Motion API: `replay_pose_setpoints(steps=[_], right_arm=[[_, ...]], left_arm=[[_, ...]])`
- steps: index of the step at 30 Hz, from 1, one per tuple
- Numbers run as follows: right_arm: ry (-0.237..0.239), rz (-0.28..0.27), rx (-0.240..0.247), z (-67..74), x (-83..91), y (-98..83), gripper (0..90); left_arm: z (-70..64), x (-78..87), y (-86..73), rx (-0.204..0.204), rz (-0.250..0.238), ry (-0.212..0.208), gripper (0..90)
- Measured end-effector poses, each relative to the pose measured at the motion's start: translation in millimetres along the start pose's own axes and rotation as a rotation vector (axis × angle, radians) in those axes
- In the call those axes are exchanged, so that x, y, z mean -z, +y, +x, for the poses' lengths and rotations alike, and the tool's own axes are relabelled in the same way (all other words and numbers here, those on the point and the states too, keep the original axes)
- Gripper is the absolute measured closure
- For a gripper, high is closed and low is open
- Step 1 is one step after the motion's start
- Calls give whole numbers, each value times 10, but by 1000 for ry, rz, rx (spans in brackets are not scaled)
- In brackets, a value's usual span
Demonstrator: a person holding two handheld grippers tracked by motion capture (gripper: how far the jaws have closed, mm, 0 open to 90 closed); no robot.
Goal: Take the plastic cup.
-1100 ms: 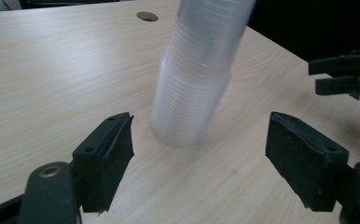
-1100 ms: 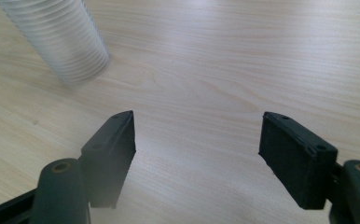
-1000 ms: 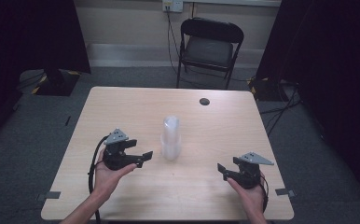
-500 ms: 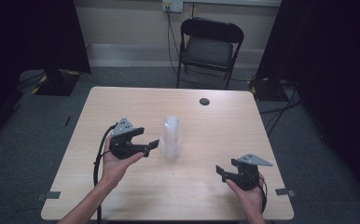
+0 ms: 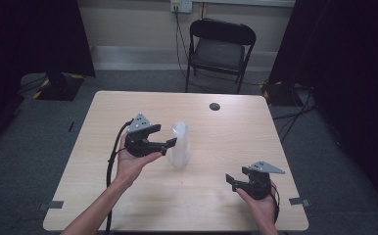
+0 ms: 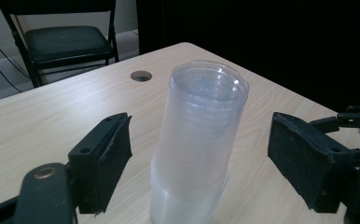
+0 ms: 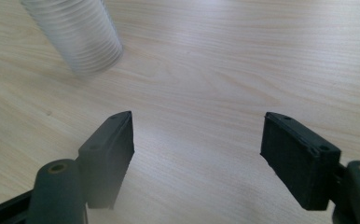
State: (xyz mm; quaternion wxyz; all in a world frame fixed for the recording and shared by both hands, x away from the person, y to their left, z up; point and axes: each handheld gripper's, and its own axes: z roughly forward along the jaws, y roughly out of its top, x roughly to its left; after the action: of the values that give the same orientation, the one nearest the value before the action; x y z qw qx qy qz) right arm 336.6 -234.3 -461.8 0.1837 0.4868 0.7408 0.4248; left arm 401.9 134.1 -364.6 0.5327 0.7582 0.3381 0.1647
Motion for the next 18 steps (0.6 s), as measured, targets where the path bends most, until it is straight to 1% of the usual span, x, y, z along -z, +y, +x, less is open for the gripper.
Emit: replay_pose_setpoints(steps=[3,4,5,6,9,10,12,13,16,17,18], right_arm=[[1,1,1,-4,-2,2,252],[0,2,2,-4,-3,2,252],[2,3,1,-4,-5,2,252],[2,4,1,-3,-6,1,252],[3,8,2,3,-10,1,252],[3,7,3,5,-9,1,252],[4,7,5,9,-8,-1,253],[4,9,5,9,-8,-3,253],[5,10,8,4,-11,-8,252],[7,11,7,3,-12,-8,253],[6,11,9,2,-12,-9,253]], left_arm=[[-23,-61,24,-16,3,3,227],[-34,-81,33,-24,0,0,226],[-44,-97,40,-23,-1,-1,226],[-51,-137,52,-33,-1,-10,227],[-56,-222,61,-26,-1,-13,240],[-54,-265,61,-39,-1,-16,243],[-58,-326,48,-56,10,-4,259],[-56,-362,39,-72,19,-1,241],[-27,-463,8,-58,33,-8,223],[-22,-495,-2,-58,40,-4,213],[-19,-525,-11,-68,49,2,211]])
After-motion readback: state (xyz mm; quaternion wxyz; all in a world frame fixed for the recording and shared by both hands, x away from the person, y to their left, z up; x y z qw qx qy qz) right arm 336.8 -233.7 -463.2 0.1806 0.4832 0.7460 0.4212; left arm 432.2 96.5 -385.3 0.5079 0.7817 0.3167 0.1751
